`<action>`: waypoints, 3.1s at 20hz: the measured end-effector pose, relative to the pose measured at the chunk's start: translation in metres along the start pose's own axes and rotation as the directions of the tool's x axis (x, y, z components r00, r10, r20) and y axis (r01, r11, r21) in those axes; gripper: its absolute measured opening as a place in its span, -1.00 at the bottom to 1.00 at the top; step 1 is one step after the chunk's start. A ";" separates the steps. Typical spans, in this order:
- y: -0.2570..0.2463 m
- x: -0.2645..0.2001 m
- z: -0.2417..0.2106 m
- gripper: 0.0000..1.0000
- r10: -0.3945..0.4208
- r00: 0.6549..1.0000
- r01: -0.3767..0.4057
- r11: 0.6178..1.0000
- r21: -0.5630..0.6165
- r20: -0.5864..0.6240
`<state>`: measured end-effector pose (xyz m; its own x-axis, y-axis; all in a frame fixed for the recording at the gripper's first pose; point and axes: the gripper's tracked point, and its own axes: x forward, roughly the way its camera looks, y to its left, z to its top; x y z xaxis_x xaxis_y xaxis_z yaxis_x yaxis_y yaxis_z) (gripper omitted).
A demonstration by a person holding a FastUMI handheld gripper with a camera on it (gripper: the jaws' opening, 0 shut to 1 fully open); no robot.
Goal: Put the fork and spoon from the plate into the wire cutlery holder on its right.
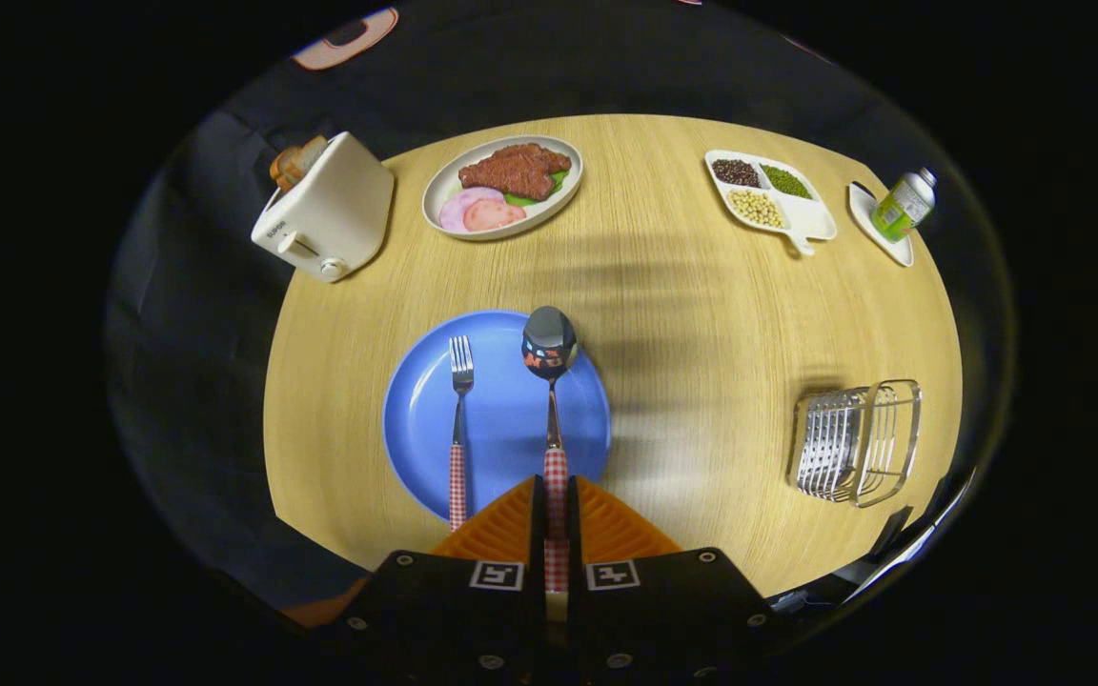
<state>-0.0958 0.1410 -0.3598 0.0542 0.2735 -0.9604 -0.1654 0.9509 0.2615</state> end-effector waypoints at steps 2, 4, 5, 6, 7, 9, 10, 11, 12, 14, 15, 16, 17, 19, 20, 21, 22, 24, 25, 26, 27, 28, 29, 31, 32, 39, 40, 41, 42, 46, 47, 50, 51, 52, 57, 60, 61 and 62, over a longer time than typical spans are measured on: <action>-0.020 -0.022 0.007 -0.81 -0.025 0.999 0.024 1.000 0.015 0.040; -0.038 -0.043 0.011 -0.81 -0.046 0.996 0.044 0.999 0.032 0.075; -0.047 -0.051 0.010 -0.81 -0.056 0.995 0.053 0.998 0.036 0.088; -0.059 -0.060 0.011 -0.81 -0.072 0.992 0.068 0.997 0.045 0.101; -0.071 -0.068 0.009 -0.81 -0.090 0.990 0.084 0.995 0.054 0.105; -0.097 -0.081 0.004 -0.81 -0.127 0.987 0.119 0.990 0.082 0.103; -0.110 -0.087 0.000 -0.81 -0.146 0.984 0.136 0.986 0.095 0.098; -0.123 -0.091 -0.005 -0.81 -0.162 0.983 0.152 0.983 0.101 0.092; -0.135 -0.096 -0.009 -0.81 -0.179 0.980 0.169 0.979 0.112 0.086; -0.153 -0.103 -0.017 -0.81 -0.195 0.979 0.186 0.975 0.123 0.066; -0.158 -0.104 -0.023 -0.81 -0.199 0.979 0.192 0.974 0.122 0.050; -0.163 -0.107 -0.027 -0.81 -0.202 0.979 0.196 0.973 0.123 0.037; -0.168 -0.106 -0.031 -0.81 -0.203 0.979 0.199 0.973 0.117 0.022; -0.180 -0.109 -0.038 -0.81 -0.213 0.977 0.213 0.971 0.107 -0.009; -0.185 -0.109 -0.042 -0.81 -0.213 0.977 0.215 0.971 0.102 -0.029; -0.188 -0.108 -0.045 -0.81 -0.211 0.976 0.215 0.972 0.098 -0.050; -0.190 -0.106 -0.049 -0.81 -0.204 0.976 0.210 0.973 0.090 -0.070; -0.194 -0.103 -0.057 -0.81 -0.195 0.974 0.204 0.976 0.077 -0.116; -0.197 -0.101 -0.061 -0.81 -0.193 0.971 0.205 0.976 0.077 -0.143; -0.199 -0.098 -0.065 -0.81 -0.188 0.968 0.202 0.976 0.076 -0.168; -0.201 -0.096 -0.067 -0.81 -0.186 0.964 0.203 0.976 0.073 -0.192; -0.204 -0.094 -0.068 -0.81 -0.185 0.960 0.202 0.977 0.063 -0.213; -0.205 -0.092 -0.070 -0.81 -0.181 0.955 0.199 0.978 0.055 -0.235; -0.208 -0.089 -0.070 -0.81 -0.171 0.944 0.193 0.980 0.050 -0.283; -0.209 -0.087 -0.070 -0.81 -0.167 0.936 0.192 0.980 0.051 -0.309; -0.222 -0.071 -0.063 -0.81 -0.141 0.876 0.188 0.980 0.058 -0.461; -0.224 -0.068 -0.060 -0.81 -0.144 0.872 0.193 0.979 0.058 -0.467; -0.227 -0.065 -0.056 -0.81 -0.146 0.869 0.196 0.979 0.058 -0.472; -0.225 -0.063 -0.055 -0.79 -0.135 0.867 0.193 0.979 0.072 -0.480; -0.222 -0.057 -0.040 -0.74 -0.085 0.880 0.167 0.977 0.136 -0.468; -0.225 -0.056 -0.035 -0.74 -0.096 0.888 0.173 0.976 0.134 -0.450; -0.222 -0.058 -0.022 -0.58 -0.084 0.919 0.156 0.975 0.159 -0.386; -0.217 -0.059 -0.018 -0.53 -0.062 0.932 0.131 0.976 0.173 -0.358; -0.205 -0.059 -0.012 -0.40 -0.010 0.943 0.081 0.976 0.201 -0.332; -0.167 -0.072 0.011 0.09 0.054 0.982 -0.014 0.976 0.217 -0.180; -0.139 -0.076 0.020 0.38 0.067 0.989 -0.042 0.981 0.190 -0.129; -0.130 -0.075 0.022 0.52 0.065 0.991 -0.044 0.984 0.172 -0.116; -0.118 -0.073 0.024 0.66 0.065 0.992 -0.049 0.987 0.152 -0.106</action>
<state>-0.0564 0.0123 -0.3177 -0.0610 0.3182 -0.9461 -0.0163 0.9474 0.3197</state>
